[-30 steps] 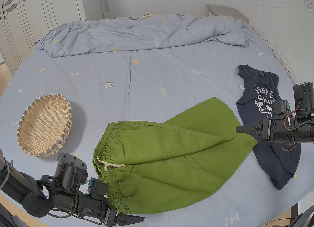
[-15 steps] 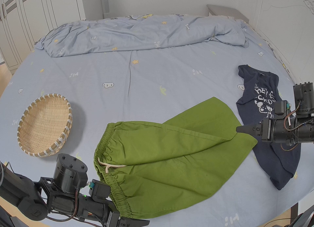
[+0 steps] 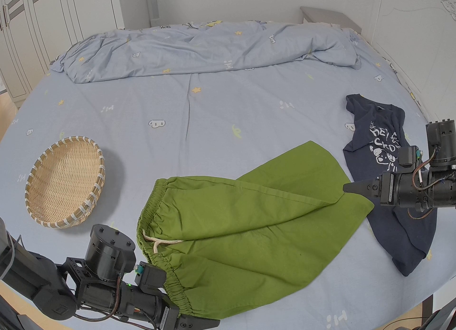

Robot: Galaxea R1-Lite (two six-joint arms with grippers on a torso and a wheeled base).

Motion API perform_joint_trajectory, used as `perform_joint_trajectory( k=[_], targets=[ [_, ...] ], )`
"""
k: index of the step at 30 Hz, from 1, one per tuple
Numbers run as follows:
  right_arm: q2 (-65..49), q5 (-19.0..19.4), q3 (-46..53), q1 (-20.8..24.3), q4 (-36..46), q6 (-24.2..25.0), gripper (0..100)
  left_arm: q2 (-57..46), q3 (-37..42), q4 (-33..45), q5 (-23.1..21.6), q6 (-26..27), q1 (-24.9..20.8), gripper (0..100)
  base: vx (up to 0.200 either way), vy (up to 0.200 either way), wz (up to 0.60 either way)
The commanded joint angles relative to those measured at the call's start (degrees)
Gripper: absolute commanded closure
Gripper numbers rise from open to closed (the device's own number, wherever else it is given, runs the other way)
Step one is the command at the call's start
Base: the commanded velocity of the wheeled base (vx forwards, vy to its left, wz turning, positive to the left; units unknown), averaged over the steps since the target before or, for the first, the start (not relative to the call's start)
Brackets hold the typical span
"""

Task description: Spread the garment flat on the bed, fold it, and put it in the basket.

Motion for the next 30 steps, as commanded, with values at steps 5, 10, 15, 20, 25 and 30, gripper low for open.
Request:
perform_joint_trajectory(
  k=[5,10,15,20,25,30],
  targets=[
    [-0.04,0.04,0.01,0.01,-0.06,-0.01,0,0.72,-0.24,-0.07,0.11,-0.50,0.41,100,0.000,0.000,0.00],
    [0.05,0.04,0.01,0.01,-0.06,-0.10,0,0.46,-0.15,-0.07,0.28,-0.50,1.47,100,0.000,0.000,0.00],
    [-0.04,0.22,-0.25,-0.61,0.11,0.17,0,-1.30,1.43,0.02,2.57,-0.41,5.86,100,0.000,0.000,0.00],
    [1.28,0.83,-1.39,-2.54,0.73,0.69,0,-5.08,6.00,0.19,2.74,-0.50,14.03,100,0.000,0.000,0.00],
    [3.92,5.05,-3.06,-8.34,4.16,0.60,0,-10.26,9.69,0.63,2.66,-0.67,25.72,100,0.000,0.000,0.00],
    [5.59,15.95,-5.08,-16.16,10.04,0.43,0,-10.35,11.36,0.63,2.66,-0.41,31.88,100,0.000,0.000,0.00]
  ],
)
